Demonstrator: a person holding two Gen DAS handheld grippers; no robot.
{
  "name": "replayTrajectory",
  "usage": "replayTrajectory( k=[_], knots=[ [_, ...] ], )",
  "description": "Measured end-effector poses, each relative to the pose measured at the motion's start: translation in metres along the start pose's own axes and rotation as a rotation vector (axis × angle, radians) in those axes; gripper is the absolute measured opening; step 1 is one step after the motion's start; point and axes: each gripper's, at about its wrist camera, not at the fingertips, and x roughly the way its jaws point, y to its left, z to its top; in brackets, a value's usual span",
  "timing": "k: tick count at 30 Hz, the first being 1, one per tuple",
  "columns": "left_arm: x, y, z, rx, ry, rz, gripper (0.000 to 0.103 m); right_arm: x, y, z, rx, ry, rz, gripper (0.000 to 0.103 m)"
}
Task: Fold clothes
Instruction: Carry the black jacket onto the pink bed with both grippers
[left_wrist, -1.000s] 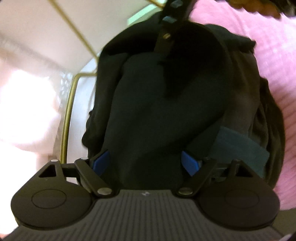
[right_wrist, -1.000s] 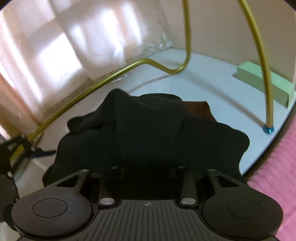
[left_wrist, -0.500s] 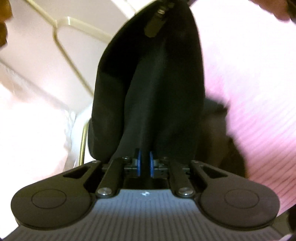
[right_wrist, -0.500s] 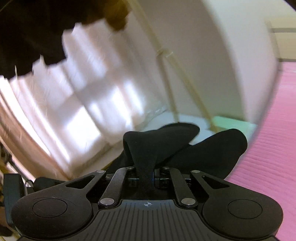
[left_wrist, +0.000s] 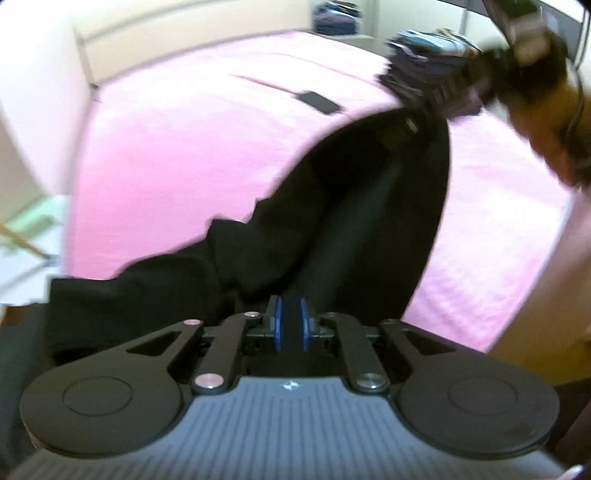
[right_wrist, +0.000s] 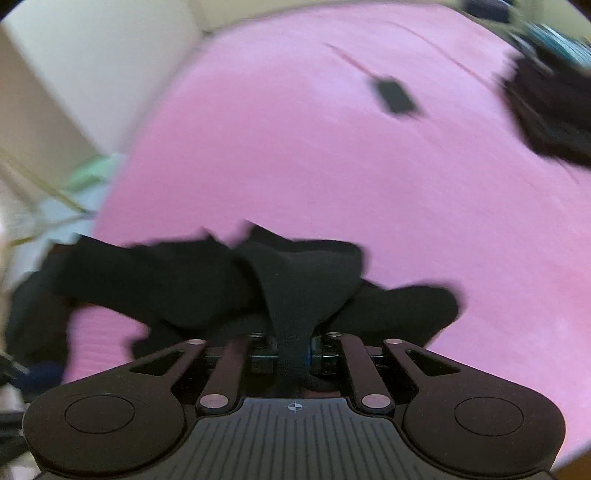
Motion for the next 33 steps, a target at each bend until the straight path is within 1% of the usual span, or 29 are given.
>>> replayTrajectory(
  k=[1, 2, 3, 4, 5, 6, 7, 8, 9, 10, 11, 13, 14, 15, 16, 17, 18, 19, 20, 21, 22, 23, 24, 27, 31, 33],
  knots=[
    [0.007, -0.009, 0.005, 0.004, 0.005, -0.018, 0.017, 0.000, -0.017, -0.001, 0.005, 0.013, -0.005, 0.029],
    [0.014, -0.017, 0.009, 0.009, 0.010, -0.032, 0.031, 0.001, -0.033, -0.002, 0.010, 0.025, -0.009, 0.038],
    [0.021, -0.018, 0.011, 0.011, 0.018, -0.027, 0.040, -0.001, -0.042, -0.002, -0.020, 0.018, 0.001, 0.056],
    [0.027, -0.017, 0.013, 0.004, 0.034, -0.013, 0.043, -0.005, -0.051, 0.002, -0.052, -0.003, 0.015, 0.074],
    [0.036, -0.017, 0.017, -0.015, 0.058, 0.003, 0.047, -0.005, -0.055, 0.007, -0.086, -0.024, 0.022, 0.080],
    [0.046, -0.016, 0.022, -0.038, 0.076, 0.015, 0.055, -0.003, -0.060, 0.011, -0.127, -0.042, 0.038, 0.082],
    [0.057, -0.015, 0.025, -0.061, 0.093, 0.029, 0.060, 0.001, -0.061, 0.014, -0.154, -0.039, 0.061, 0.082],
    [0.066, -0.010, 0.023, -0.086, 0.109, 0.048, 0.068, 0.005, -0.060, 0.017, -0.183, -0.028, 0.090, 0.083],
    [0.072, -0.007, 0.019, -0.108, 0.128, 0.066, 0.068, 0.018, -0.051, 0.021, -0.232, -0.006, 0.121, 0.086],
    [0.081, -0.008, 0.017, -0.131, 0.152, 0.083, 0.068, 0.030, -0.044, 0.024, -0.289, 0.012, 0.139, 0.094],
    [0.089, -0.007, 0.018, -0.148, 0.170, 0.093, 0.068, 0.041, -0.037, 0.026, -0.347, 0.031, 0.155, 0.097],
    [0.106, -0.002, 0.017, -0.177, 0.203, 0.089, 0.069, 0.069, -0.026, 0.018, -0.488, 0.058, 0.158, 0.097],
    [0.114, 0.001, 0.014, -0.188, 0.217, 0.081, 0.069, 0.085, -0.022, 0.013, -0.532, 0.084, 0.151, 0.097],
    [0.121, 0.003, 0.010, -0.191, 0.232, 0.072, 0.069, 0.102, -0.021, 0.008, -0.535, 0.116, 0.153, 0.097],
    [0.131, 0.002, 0.007, -0.191, 0.251, 0.066, 0.069, 0.119, -0.021, 0.003, -0.536, 0.149, 0.154, 0.096],
    [0.141, 0.002, 0.004, -0.192, 0.270, 0.059, 0.069, 0.126, -0.022, 0.000, -0.511, 0.161, 0.163, 0.091],
    [0.150, 0.002, 0.000, -0.190, 0.288, 0.052, 0.063, 0.127, -0.021, -0.003, -0.485, 0.171, 0.189, 0.057],
    [0.157, 0.002, -0.004, -0.181, 0.303, 0.043, 0.055, 0.129, -0.021, -0.006, -0.458, 0.180, 0.215, 0.011],
    [0.163, 0.001, -0.006, -0.170, 0.315, 0.035, 0.029, 0.125, -0.018, -0.008, -0.453, 0.173, 0.205, 0.009],
    [0.162, -0.002, -0.006, -0.157, 0.314, 0.030, 0.009, 0.120, -0.016, -0.010, -0.449, 0.166, 0.193, 0.008],
    [0.158, -0.005, -0.005, -0.148, 0.302, 0.027, 0.005, 0.109, -0.016, -0.008, -0.430, 0.150, 0.192, 0.005],
    [0.152, -0.010, -0.002, -0.134, 0.289, 0.021, 0.002, 0.097, -0.016, -0.007, -0.410, 0.133, 0.191, 0.005],
    [0.143, -0.016, 0.003, -0.106, 0.271, 0.008, 0.002, 0.078, -0.020, -0.001, -0.377, 0.099, 0.184, 0.004],
    [0.114, -0.036, 0.020, -0.022, 0.216, -0.033, 0.002, 0.012, -0.051, 0.015, -0.302, -0.015, 0.125, 0.004],
    [0.067, -0.075, 0.057, 0.064, 0.095, -0.165, 0.002, -0.061, -0.119, 0.017, -0.152, -0.143, -0.028, 0.004],
    [0.050, -0.098, 0.075, 0.098, 0.036, -0.245, 0.002, -0.083, -0.158, 0.005, -0.050, -0.201, -0.132, 0.004]
  ],
)
